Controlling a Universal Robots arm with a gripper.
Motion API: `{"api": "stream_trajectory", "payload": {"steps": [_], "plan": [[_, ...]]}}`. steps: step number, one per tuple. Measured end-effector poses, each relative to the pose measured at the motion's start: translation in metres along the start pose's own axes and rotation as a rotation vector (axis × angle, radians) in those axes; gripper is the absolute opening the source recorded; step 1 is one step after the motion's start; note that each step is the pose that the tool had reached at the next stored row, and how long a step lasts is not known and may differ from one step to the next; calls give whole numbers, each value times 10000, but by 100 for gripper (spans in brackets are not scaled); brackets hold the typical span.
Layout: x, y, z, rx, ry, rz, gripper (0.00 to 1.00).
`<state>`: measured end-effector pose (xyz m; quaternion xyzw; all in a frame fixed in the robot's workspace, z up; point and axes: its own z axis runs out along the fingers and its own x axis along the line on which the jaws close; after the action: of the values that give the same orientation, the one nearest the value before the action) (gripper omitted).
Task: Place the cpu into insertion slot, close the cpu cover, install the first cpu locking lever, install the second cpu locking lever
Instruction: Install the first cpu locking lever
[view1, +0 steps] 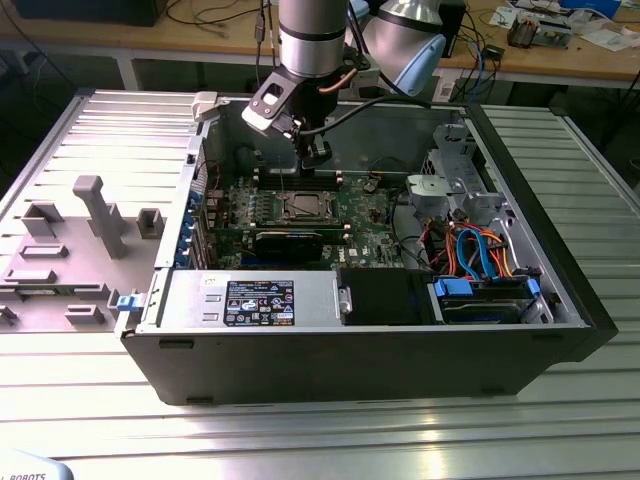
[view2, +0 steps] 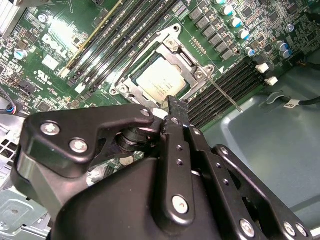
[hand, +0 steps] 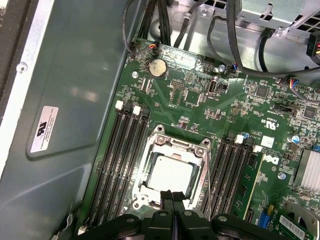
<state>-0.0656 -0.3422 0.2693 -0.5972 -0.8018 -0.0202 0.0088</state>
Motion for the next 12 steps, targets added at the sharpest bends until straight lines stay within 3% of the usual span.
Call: {"api": "stream_trajectory", "payload": {"steps": [12], "plan": [[1, -2, 0, 4, 2, -102, 11]]}}
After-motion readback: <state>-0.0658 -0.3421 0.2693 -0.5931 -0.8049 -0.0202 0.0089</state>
